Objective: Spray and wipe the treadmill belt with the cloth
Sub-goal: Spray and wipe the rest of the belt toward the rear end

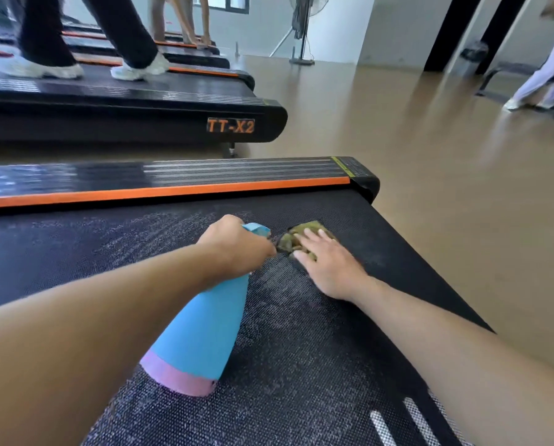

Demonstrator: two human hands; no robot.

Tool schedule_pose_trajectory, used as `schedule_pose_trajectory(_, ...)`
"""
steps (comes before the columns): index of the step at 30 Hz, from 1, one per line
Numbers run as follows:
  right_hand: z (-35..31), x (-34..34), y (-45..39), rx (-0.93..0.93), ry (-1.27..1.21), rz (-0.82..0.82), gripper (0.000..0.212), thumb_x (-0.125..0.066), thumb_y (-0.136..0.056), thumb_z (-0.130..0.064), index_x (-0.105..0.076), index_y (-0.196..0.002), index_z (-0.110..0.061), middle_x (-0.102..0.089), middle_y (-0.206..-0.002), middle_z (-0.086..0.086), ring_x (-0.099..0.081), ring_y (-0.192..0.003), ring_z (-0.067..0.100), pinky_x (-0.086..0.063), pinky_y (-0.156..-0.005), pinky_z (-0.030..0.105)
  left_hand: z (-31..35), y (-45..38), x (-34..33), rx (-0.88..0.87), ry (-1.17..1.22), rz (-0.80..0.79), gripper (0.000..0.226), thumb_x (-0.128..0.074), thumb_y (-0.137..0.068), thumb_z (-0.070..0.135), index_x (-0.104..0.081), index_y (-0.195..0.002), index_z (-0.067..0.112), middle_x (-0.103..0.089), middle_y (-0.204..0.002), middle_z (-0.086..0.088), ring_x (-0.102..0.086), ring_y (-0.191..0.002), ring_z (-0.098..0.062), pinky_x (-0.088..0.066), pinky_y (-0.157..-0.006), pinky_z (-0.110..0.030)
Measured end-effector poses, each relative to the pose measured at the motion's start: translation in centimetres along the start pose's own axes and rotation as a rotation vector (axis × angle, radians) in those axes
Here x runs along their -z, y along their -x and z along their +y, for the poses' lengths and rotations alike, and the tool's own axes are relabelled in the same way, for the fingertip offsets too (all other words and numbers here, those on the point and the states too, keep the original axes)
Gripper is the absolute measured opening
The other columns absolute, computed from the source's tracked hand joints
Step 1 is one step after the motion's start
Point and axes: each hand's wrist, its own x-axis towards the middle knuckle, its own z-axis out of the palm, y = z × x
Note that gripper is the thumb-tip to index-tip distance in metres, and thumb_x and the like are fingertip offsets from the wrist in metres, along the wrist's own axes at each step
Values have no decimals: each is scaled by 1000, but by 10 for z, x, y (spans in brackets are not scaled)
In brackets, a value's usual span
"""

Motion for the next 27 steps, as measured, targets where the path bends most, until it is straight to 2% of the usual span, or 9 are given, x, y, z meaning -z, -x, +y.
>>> schedule_pose_trajectory(7,66,24,-31,-441,140,54,57,-20,-100,-51,-26,-153,-29,-12,-163,1,-9,-149,30,-10,-121,47,-9,-13,13,31,112,54,24,-74,-81,31,-77,-95,12,-76,-90,-6,-62,-74,-20,-41,-56,-25)
schedule_pose_trajectory(10,10,11,-47,-206,97,20,52,-23,-101,-45,-35,-148,-27,-15,-162,0,-12,-148,30,-11,-119,46,-8,-18,11,65,165,30,19,-70,-82,24,-79,-94,13,-80,-85,-3,-72,-85,-22,-50,-68,-28)
schedule_pose_trajectory(13,-61,0,-48,174,43,-103,44,-30,-104,-37,-45,-142,-22,-21,-160,4,-14,-148,31,-14,-117,44,4,-26,14,79,196,58,19,-65,-84,19,-75,-96,8,-75,-82,-4,-64,-71,-24,-43,-57,-25)
schedule_pose_trajectory(16,-71,5,-54,289,48,-130,38,-32,-105,-30,-49,-138,-18,-28,-156,4,-22,-145,29,-20,-113,40,16,-35,11,73,174,86,23,-62,-84,20,-71,-103,9,-70,-90,-7,-57,-69,-23,-40,-55,-26)
schedule_pose_trajectory(19,-27,16,-69,185,67,-57,45,-33,-104,-34,-38,-147,-20,-26,-158,4,-20,-146,27,-18,-116,39,18,-40,2,69,160,53,25,-64,-82,24,-74,-102,12,-77,-93,-7,-70,-82,-24,-59,-71,-34)
schedule_pose_trajectory(21,25,27,-78,-85,83,72,45,-31,-104,-36,-42,-143,-15,-36,-151,10,-32,-138,31,-27,-112,41,18,-41,-1,75,164,37,30,-64,-78,29,-76,-101,15,-79,-93,-7,-75,-92,-24,-61,-89,-40)
schedule_pose_trajectory(24,88,39,-92,-455,166,120,49,-25,-102,-40,-46,-137,-13,-39,-148,12,-36,-134,33,-32,-111,45,18,-41,2,82,171,32,44,-57,-64,33,-78,-98,15,-80,-92,-5,-75,-94,-24,-61,-92,-42)
schedule_pose_trajectory(26,82,36,-105,-468,237,81,51,-22,-98,-44,-51,-132,-19,-44,-144,11,-38,-131,34,-31,-110,47,17,-42,2,83,179,25,42,-58,-65,32,-79,-97,15,-80,-91,-5,-76,-95,-25,-61,-93,-42)
schedule_pose_trajectory(27,62,31,-110,-374,261,72,50,-22,-97,-44,-54,-127,-22,-48,-139,11,-41,-128,35,-32,-108,48,17,-43,2,83,178,17,36,-60,-69,30,-80,-96,15,-81,-89,-4,-76,-96,-25,-60,-94,-42)
